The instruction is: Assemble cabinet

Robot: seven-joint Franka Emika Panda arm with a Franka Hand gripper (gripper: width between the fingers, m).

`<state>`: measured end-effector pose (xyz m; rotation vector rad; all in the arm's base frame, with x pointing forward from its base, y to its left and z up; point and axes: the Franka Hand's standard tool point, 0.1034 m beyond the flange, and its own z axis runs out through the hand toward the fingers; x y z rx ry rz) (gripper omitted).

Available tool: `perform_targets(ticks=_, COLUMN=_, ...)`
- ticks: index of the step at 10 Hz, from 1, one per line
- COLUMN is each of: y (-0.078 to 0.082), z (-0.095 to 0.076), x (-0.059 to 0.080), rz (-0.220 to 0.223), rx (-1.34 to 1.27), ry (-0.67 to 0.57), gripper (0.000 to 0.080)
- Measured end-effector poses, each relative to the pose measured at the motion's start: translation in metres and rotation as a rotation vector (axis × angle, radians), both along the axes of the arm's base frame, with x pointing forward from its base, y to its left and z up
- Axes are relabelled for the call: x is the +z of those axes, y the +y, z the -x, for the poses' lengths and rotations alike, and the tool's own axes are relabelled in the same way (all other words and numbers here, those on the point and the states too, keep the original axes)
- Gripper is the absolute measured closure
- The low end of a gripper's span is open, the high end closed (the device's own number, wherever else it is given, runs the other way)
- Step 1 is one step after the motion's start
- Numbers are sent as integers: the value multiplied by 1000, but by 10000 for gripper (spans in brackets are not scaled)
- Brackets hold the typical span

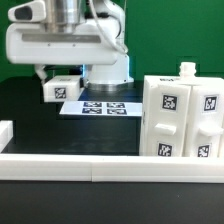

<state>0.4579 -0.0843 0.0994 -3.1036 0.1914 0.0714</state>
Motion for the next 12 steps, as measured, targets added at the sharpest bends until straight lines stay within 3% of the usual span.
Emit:
perform_targets(ticks=2, y=41, z=-34, x=25, rz=14, rx=-64, ry=40, gripper=239)
perform_targets(ticks=3, y=54, z=-48, x=33, rz=14, rx=-75, ry=49, gripper=239)
perform_targets(ticks=9, y=53, z=-47, x=29, rz=14, rx=-49, ry=44, gripper=239)
perform_targets(ticks=12, y=88, z=-62, x=57, rz=4, rx=-84, ry=42, gripper=239)
